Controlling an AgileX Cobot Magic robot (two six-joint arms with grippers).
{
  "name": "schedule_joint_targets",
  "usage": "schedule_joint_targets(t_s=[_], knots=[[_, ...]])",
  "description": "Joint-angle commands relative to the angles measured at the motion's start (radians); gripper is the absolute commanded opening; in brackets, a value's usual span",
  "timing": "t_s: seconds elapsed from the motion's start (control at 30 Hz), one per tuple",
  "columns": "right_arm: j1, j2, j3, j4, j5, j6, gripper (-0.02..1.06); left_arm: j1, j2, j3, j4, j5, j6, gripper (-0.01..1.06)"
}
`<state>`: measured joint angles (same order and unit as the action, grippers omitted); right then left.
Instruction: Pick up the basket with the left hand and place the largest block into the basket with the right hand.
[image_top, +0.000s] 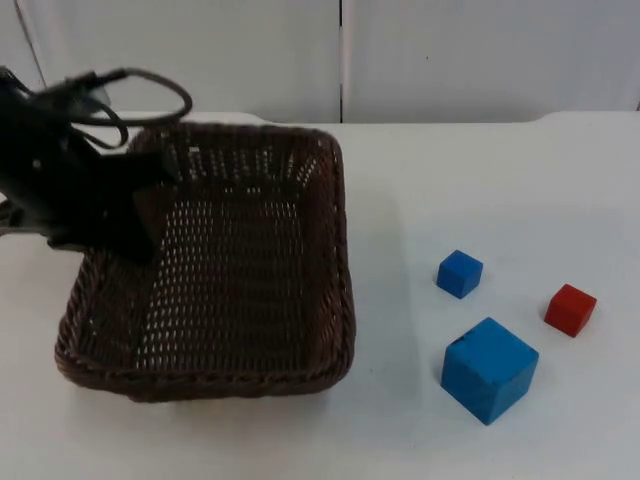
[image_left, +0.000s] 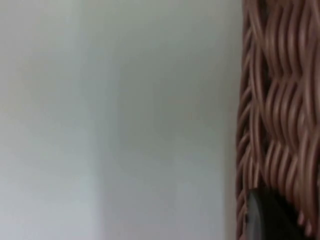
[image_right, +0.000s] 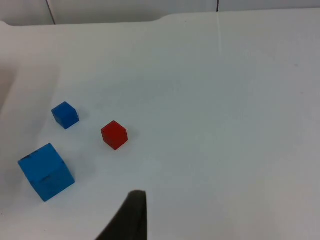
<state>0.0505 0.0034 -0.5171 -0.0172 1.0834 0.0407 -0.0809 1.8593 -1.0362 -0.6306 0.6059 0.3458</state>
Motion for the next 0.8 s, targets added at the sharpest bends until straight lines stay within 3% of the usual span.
schedule_joint_targets(t_s=[0.0, 0.2, 0.43, 0.77], knots=[[-0.007, -0.003, 0.002, -0.004, -0.005, -0.003, 1.05, 0.001, -0.064, 0.016, -0.011, 0.012, -0.011, 0.00], [-0.007, -0.003, 0.002, -0.004, -0.005, -0.003, 1.05, 0.001, -0.227, 0.074, 0.000, 0.081, -0.011, 0.00], [-0.007, -0.003, 0.002, -0.004, -0.005, -0.003, 1.05, 0.001, -0.307, 0.076, 0.004, 0.279, -0.013, 0.00], [-0.007, -0.003, 0.002, -0.004, -0.005, -0.003, 1.05, 0.001, -0.346, 0.085, 0.017, 0.342, -0.085, 0.00]])
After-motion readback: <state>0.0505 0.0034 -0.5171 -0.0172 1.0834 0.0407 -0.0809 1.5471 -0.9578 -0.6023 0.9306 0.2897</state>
